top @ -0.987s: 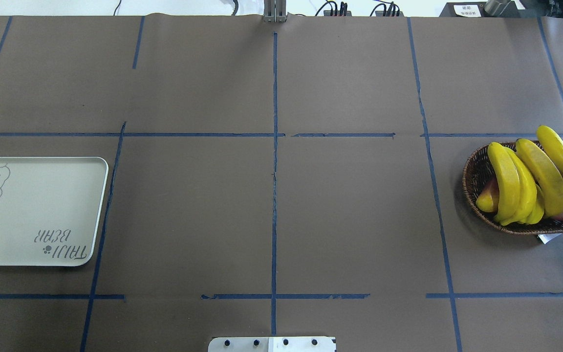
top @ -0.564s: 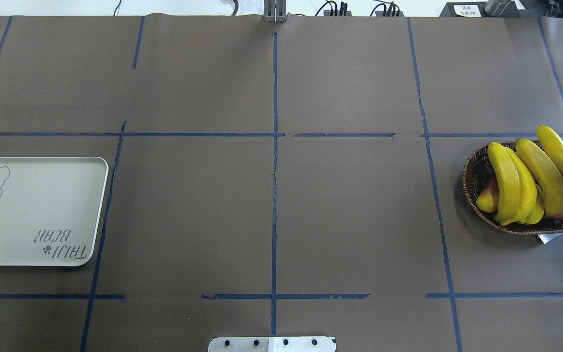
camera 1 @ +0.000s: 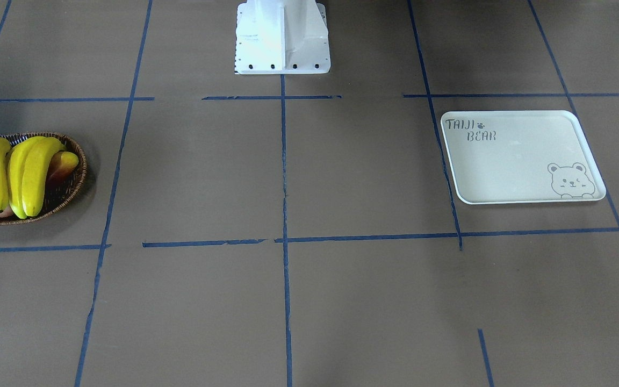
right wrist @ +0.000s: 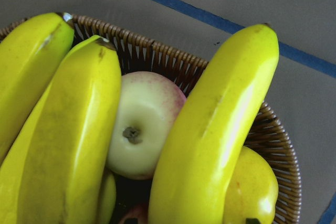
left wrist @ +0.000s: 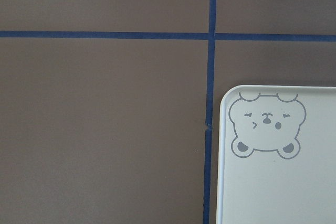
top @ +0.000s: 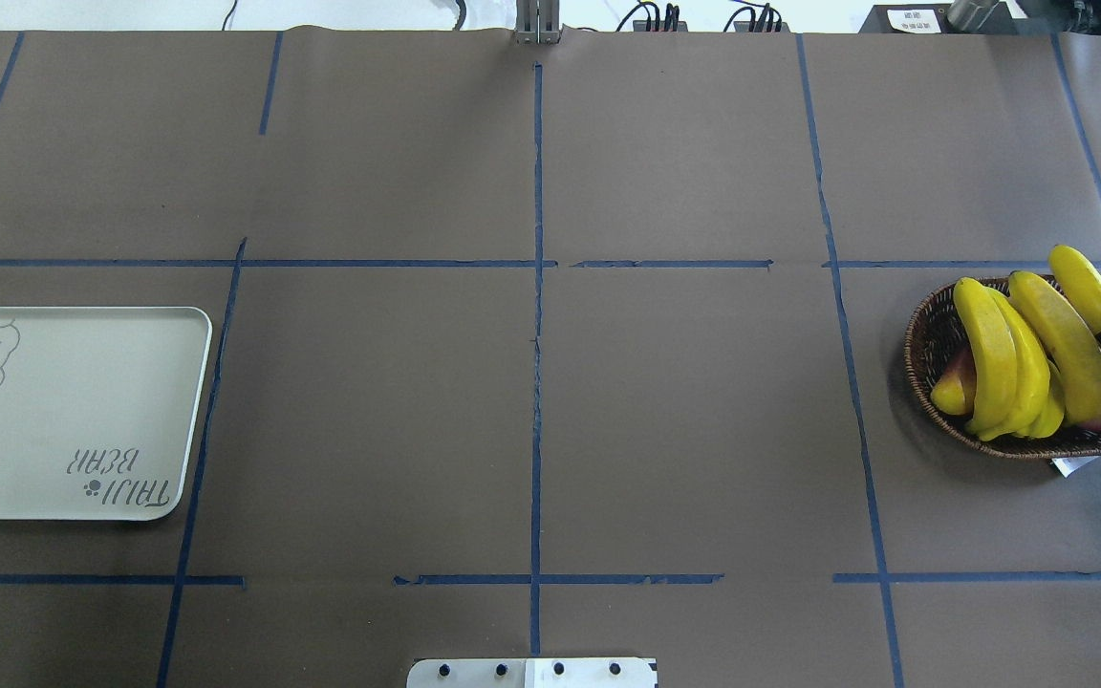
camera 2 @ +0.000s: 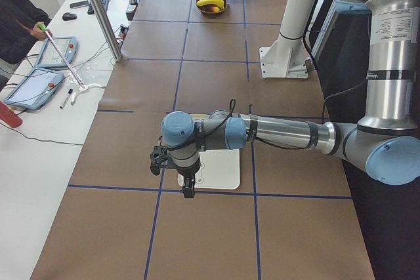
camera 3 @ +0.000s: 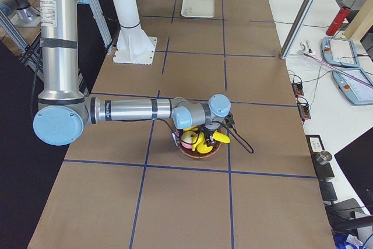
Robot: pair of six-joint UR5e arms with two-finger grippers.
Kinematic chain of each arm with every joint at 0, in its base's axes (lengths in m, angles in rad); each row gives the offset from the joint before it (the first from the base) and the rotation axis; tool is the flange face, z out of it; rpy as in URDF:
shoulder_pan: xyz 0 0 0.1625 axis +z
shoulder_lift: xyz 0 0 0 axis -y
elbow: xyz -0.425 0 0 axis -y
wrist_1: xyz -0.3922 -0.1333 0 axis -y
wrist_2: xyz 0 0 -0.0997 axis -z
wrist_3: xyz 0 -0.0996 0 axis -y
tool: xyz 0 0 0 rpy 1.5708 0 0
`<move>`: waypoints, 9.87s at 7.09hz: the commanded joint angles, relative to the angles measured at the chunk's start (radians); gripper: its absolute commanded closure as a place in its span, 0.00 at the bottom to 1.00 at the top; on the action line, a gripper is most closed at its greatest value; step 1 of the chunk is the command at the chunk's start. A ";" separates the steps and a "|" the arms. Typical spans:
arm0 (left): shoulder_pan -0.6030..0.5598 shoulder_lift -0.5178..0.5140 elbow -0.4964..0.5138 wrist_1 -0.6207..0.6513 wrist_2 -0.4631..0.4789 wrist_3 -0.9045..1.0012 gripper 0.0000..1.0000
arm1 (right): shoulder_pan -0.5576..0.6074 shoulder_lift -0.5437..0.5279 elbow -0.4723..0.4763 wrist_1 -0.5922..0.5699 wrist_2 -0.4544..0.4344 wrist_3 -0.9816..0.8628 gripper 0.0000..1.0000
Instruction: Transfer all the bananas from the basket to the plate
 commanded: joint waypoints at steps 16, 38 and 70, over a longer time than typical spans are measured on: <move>0.000 -0.008 0.004 0.002 0.000 -0.002 0.00 | 0.033 -0.011 0.016 0.000 -0.006 -0.009 1.00; 0.524 -0.406 -0.020 -1.047 -0.178 -1.769 0.00 | -0.865 0.526 0.487 0.222 -0.724 1.355 1.00; 0.792 -0.261 -0.064 -1.256 0.214 -1.842 1.00 | -0.798 0.428 0.542 0.294 -0.658 1.350 0.00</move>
